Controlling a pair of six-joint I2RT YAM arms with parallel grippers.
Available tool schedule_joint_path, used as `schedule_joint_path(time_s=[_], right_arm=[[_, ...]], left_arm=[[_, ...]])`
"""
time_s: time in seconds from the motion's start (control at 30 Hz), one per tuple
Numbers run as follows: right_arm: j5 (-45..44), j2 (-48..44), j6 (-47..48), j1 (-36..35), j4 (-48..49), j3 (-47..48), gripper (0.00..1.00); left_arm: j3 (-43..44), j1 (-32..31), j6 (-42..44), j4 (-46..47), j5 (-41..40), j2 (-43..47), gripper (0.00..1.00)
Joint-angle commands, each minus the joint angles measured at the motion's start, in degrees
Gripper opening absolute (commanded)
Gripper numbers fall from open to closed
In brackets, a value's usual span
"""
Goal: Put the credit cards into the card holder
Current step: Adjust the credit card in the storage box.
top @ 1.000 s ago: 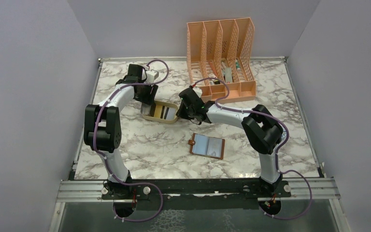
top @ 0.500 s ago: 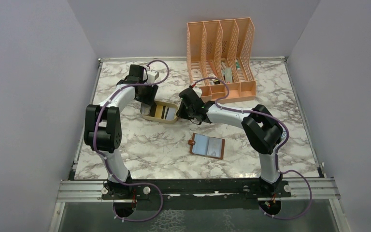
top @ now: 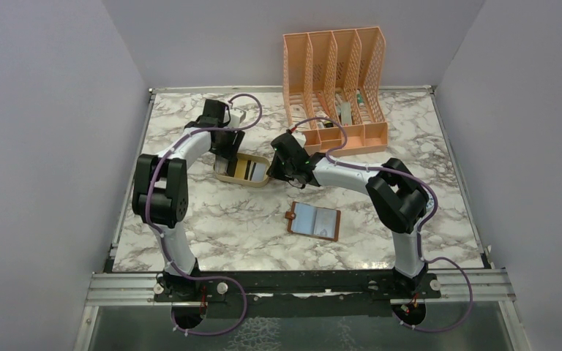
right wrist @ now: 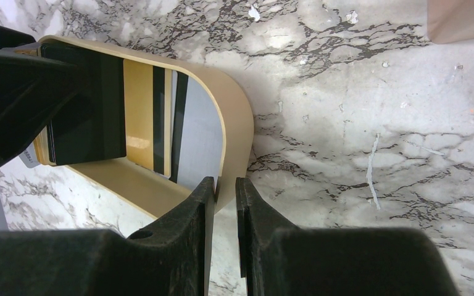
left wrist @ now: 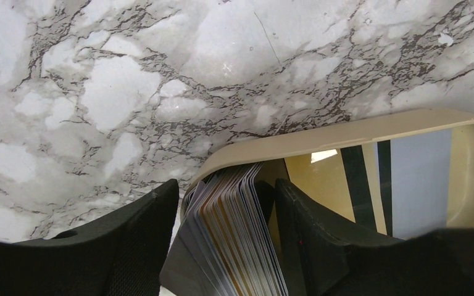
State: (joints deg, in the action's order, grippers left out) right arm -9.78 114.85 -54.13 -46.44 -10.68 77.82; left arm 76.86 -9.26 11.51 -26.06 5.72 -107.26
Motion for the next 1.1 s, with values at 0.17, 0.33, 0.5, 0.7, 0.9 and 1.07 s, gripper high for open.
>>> schedule_joint_path(time_s=[0.17,0.33,0.5,0.7,0.9,1.07], right_arm=[[-0.10,-0.75,0.95,0.20,-1.35,-0.14,0.19],[-0.06,-0.94,0.82,0.25,-0.95,-0.63,0.19],[0.04,-0.72,0.74,0.22,-0.84,-0.56,0.19],[0.16,-0.73,0.68,0.20,-0.66,-0.73,0.19],[0.29,-0.66,0.54,0.20,-0.70,-0.56,0.19],[0.62,-0.93,0.98,0.20,-1.33,0.48,0.34]], left_arm=[[2.52,-1.67,0.88,3.25,-7.86,-0.22,0.66],[2.84,-2.16,0.10,5.16,-9.69,0.67,0.66],[2.88,-2.26,-1.95,5.69,-8.99,2.83,0.66],[2.00,-2.35,-5.08,5.63,-13.43,7.85,0.66],[0.04,-2.27,-9.38,3.03,-18.27,13.68,0.51],[-2.53,-1.70,-12.06,0.59,-16.01,17.61,0.43]])
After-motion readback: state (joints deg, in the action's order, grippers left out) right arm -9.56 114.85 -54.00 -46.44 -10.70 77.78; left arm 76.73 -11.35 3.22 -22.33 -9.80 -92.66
